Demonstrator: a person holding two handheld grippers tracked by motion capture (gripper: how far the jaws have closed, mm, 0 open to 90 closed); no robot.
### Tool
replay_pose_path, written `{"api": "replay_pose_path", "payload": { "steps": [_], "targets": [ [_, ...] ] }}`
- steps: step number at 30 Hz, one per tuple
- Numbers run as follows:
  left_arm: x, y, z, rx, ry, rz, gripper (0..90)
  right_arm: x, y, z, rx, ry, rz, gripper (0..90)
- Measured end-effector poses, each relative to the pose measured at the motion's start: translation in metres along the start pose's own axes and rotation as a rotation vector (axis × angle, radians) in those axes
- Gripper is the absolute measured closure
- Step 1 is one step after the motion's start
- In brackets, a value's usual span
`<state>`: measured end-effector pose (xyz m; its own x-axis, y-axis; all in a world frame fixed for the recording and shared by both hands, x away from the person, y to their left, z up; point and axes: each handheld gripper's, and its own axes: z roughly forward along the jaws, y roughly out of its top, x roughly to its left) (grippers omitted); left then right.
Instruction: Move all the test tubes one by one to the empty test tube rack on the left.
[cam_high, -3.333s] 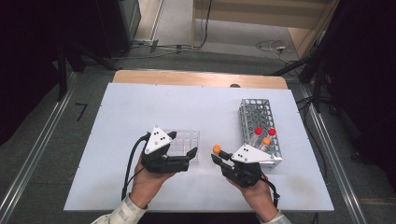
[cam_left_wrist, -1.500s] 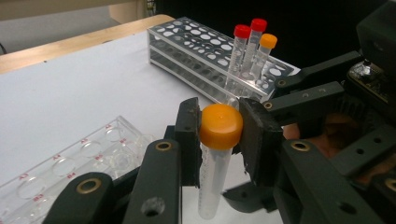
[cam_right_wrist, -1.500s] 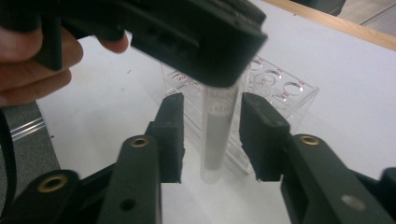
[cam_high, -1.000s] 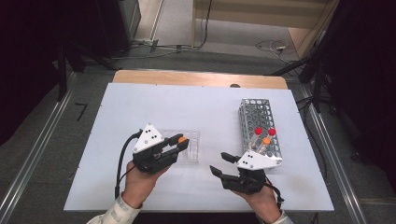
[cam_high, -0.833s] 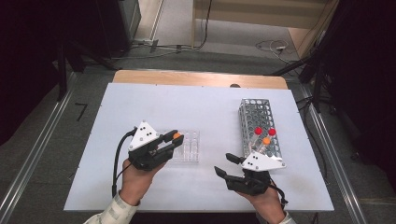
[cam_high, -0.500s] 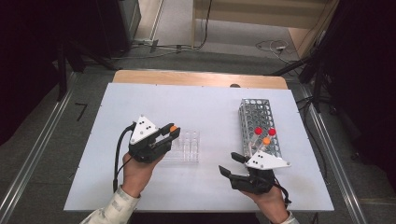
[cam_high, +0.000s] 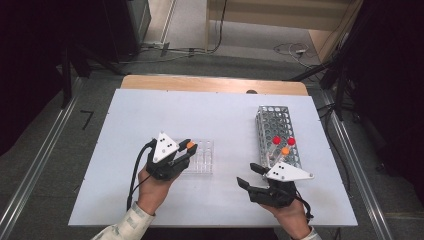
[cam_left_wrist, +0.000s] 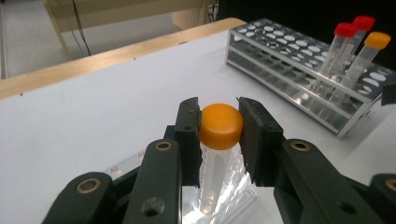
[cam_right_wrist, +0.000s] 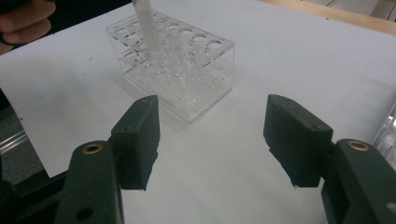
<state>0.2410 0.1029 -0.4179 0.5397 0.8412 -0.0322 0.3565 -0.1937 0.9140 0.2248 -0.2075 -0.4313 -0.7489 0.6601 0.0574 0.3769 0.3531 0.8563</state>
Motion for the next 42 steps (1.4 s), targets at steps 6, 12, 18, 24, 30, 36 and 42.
{"api": "replay_pose_path", "payload": {
  "steps": [6,12,18,24,30,36,42],
  "targets": [
    [-0.001,-0.005,0.003,0.013,0.002,-0.001,70.1,-0.002,-0.002,-0.001,0.005,-0.007,0.002,34.6],
    [-0.001,-0.007,0.004,0.031,-0.018,-0.019,64.7,-0.005,-0.005,-0.004,-0.002,-0.019,0.007,34.5],
    [0.001,-0.005,0.0,0.013,-0.028,-0.04,60.3,-0.009,-0.007,-0.012,-0.013,-0.036,0.018,34.6],
    [0.005,-0.005,-0.003,0.003,-0.028,-0.07,51.7,-0.018,-0.011,-0.022,-0.025,-0.065,0.034,34.6],
    [0.008,-0.006,-0.007,-0.002,0.017,-0.081,32.2,-0.027,-0.016,-0.035,-0.041,-0.1,0.053,34.7],
    [0.016,-0.009,-0.01,-0.001,0.034,-0.121,25.0,-0.038,-0.022,-0.046,-0.051,-0.145,0.074,34.8],
    [0.02,-0.01,-0.01,-0.003,0.037,-0.141,23.8,-0.053,-0.028,-0.05,-0.053,-0.206,0.108,34.9]
  ]
}}
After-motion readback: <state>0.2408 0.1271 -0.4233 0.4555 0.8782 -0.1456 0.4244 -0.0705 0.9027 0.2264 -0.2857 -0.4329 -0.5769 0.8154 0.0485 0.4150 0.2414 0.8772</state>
